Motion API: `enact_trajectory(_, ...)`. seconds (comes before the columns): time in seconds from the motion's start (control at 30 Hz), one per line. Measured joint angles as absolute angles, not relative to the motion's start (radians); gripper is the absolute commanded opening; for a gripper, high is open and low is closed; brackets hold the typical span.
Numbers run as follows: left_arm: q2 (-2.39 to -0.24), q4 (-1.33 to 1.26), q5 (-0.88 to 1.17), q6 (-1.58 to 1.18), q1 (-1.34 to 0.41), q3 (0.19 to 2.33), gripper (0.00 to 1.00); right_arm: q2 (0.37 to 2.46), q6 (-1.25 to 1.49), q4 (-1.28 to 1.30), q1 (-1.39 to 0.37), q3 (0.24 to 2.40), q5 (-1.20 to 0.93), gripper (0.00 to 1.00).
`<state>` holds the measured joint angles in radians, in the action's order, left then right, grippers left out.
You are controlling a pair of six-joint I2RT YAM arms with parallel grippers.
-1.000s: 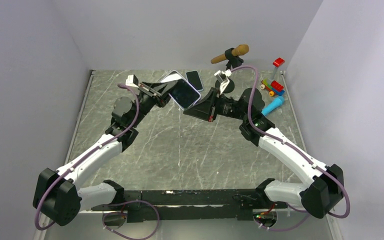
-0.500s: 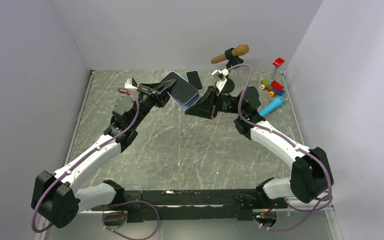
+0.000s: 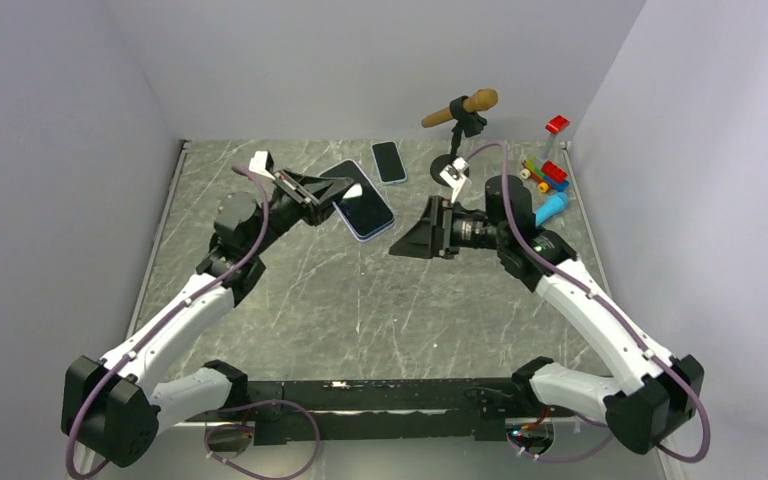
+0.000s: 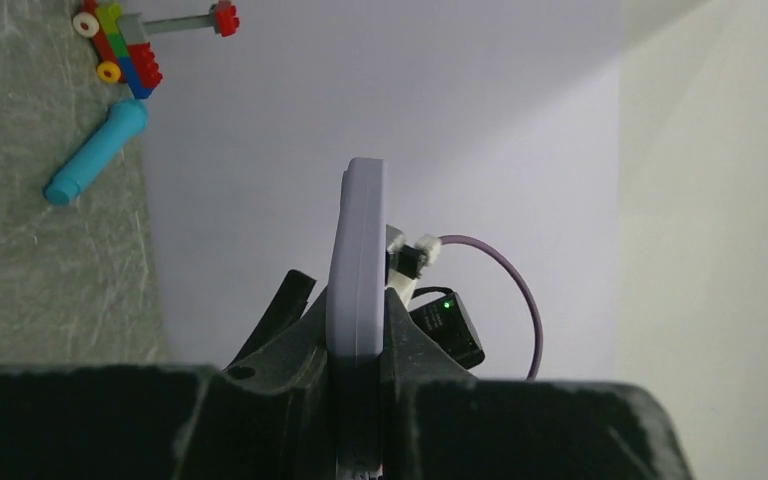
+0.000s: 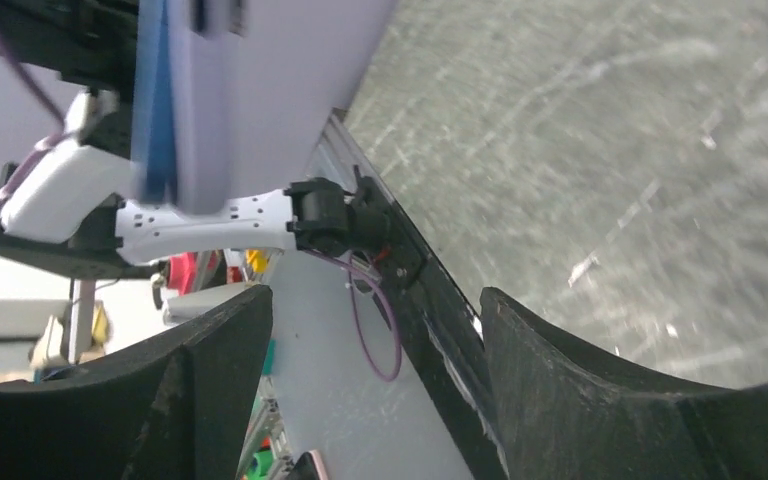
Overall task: Take the phone out of the phone case
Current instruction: Remove the phone case from the phone.
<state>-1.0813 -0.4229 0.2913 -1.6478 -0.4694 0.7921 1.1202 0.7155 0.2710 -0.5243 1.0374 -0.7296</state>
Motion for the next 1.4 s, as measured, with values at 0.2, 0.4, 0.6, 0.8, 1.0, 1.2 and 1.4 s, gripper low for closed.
enact_trajectory(0.2,-1.066,-0.39,0.394,-1.512,-0.418,0.862,0.0,1.059,0.73,0.467,-0.485,1.046,-0.714,0.69)
enact_trajectory(0.4,-1.066,-0.331,0.484,-1.398,-0.419,0.92,0.0,1.05,0.842,0.429,-0.485,1.112,-0.768,0.43)
enact_trajectory(0.6,-1.066,-0.322,0.525,-1.372,-0.419,0.92,0.0,1.068,0.957,0.308,-0.486,1.129,-0.816,0.34)
enact_trajectory(0.8,-1.066,-0.315,0.552,-1.363,-0.419,0.92,0.0,1.107,0.978,0.279,-0.495,1.17,-0.821,0.29)
enact_trajectory(1.0,-1.067,-0.295,0.564,-1.345,-0.422,0.92,0.0,1.132,0.98,0.274,-0.516,1.186,-0.82,0.26)
enact_trajectory(1.2,-1.067,-0.279,0.58,-1.339,-0.425,0.92,0.0,1.151,0.979,0.268,-0.536,1.19,-0.814,0.25)
enact_trajectory(1.4,-1.067,-0.278,0.586,-1.339,-0.422,0.92,0.0,1.175,0.962,0.28,-0.553,1.203,-0.794,0.26)
